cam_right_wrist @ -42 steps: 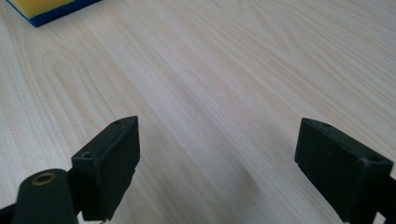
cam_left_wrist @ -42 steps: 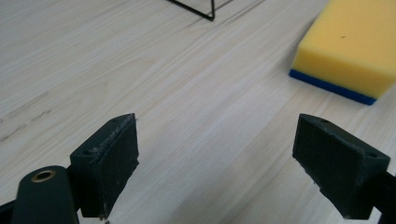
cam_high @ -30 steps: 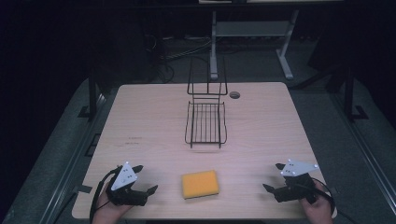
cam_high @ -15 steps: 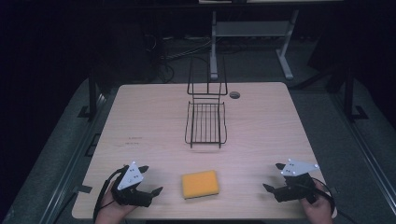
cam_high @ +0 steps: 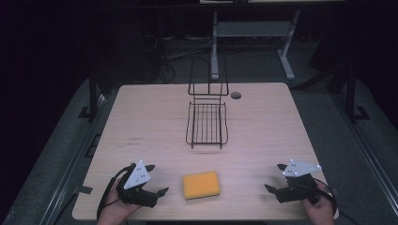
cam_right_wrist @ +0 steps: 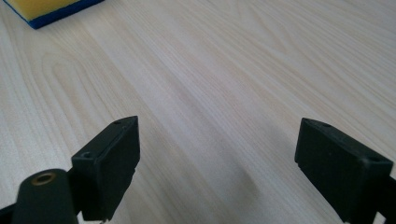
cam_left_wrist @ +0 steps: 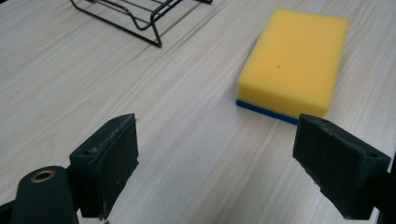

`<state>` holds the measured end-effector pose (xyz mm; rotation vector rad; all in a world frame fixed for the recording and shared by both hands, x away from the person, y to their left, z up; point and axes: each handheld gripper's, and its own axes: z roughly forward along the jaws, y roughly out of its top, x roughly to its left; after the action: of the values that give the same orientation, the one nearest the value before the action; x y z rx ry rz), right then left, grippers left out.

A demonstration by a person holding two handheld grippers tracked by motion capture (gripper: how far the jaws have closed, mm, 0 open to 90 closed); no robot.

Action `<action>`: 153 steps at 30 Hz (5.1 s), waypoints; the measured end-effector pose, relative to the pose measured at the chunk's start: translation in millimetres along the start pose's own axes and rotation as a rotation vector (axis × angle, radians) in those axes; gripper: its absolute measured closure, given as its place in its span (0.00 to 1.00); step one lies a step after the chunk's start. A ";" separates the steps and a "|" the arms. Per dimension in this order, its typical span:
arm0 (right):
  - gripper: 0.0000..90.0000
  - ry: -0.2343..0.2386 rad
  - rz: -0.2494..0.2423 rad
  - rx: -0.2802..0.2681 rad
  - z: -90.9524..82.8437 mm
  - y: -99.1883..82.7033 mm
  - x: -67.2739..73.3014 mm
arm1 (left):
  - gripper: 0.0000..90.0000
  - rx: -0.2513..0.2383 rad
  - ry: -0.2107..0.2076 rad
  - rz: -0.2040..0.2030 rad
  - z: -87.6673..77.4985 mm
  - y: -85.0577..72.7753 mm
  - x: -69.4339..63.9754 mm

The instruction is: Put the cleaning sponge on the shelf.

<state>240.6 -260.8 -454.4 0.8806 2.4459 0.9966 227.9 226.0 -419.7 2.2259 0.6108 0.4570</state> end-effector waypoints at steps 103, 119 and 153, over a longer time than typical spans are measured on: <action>0.15 0.018 -0.022 -0.031 -2.9 4.3 3.9 | 0.15 0.222 -0.289 0.217 97.3 69.7 -37.1; 0.15 0.019 -0.017 -0.028 -3.3 4.7 4.6 | 0.15 0.294 -0.305 0.233 110.4 70.4 -37.6; 0.15 0.019 -0.020 -0.035 -3.3 4.6 3.9 | 0.24 0.369 -0.361 0.233 123.9 76.1 -35.5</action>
<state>238.0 -257.3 -449.2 0.8377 2.4403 1.0419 281.8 88.9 -446.0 2.6609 0.2582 0.0470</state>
